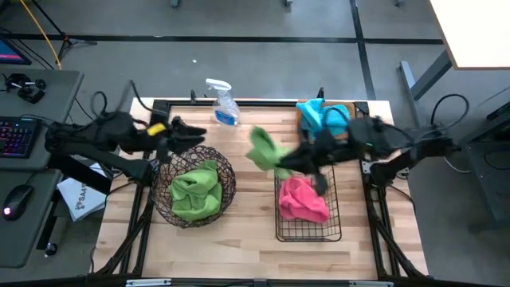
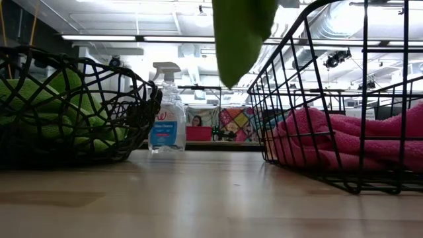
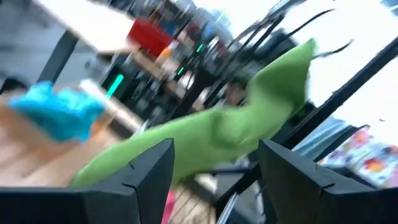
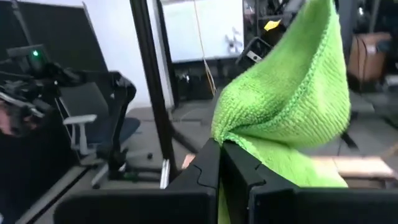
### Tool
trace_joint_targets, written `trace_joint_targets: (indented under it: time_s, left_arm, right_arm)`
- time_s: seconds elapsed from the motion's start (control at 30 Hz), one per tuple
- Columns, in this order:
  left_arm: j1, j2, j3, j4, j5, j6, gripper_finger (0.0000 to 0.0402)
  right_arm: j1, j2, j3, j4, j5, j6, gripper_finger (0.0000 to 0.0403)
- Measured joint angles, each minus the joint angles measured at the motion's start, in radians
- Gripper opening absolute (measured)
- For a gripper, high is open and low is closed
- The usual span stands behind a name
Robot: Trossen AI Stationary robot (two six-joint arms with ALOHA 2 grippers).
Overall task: Sort microfiber towel by color & place in baskets
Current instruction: Put the green towel into the round wire basket
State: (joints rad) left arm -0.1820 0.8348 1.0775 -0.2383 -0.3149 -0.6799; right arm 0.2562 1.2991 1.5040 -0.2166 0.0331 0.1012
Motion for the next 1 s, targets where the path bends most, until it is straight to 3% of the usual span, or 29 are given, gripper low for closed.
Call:
trace_joint_targets:
  time_s: [0.23,0.53,0.87,1.0]
  left_arm:
    - [0.000,-0.082,0.000,0.243,0.014,0.214,0.0220]
    - [0.000,-0.143,0.000,0.318,0.013,0.358,0.0220]
    - [0.000,-0.146,0.000,0.311,0.013,0.397,0.0220]
    - [0.000,-0.149,0.000,0.318,0.013,0.394,0.0220]
  right_arm:
    - [-0.173,0.217,0.000,0.419,-0.233,0.008,0.0000]
    - [-0.271,0.502,0.000,0.974,-0.305,0.232,0.0000]
    - [-0.263,0.717,0.000,1.015,-0.243,0.378,0.0000]
    - [-0.241,0.767,0.010,0.868,-0.204,0.395,0.0015]
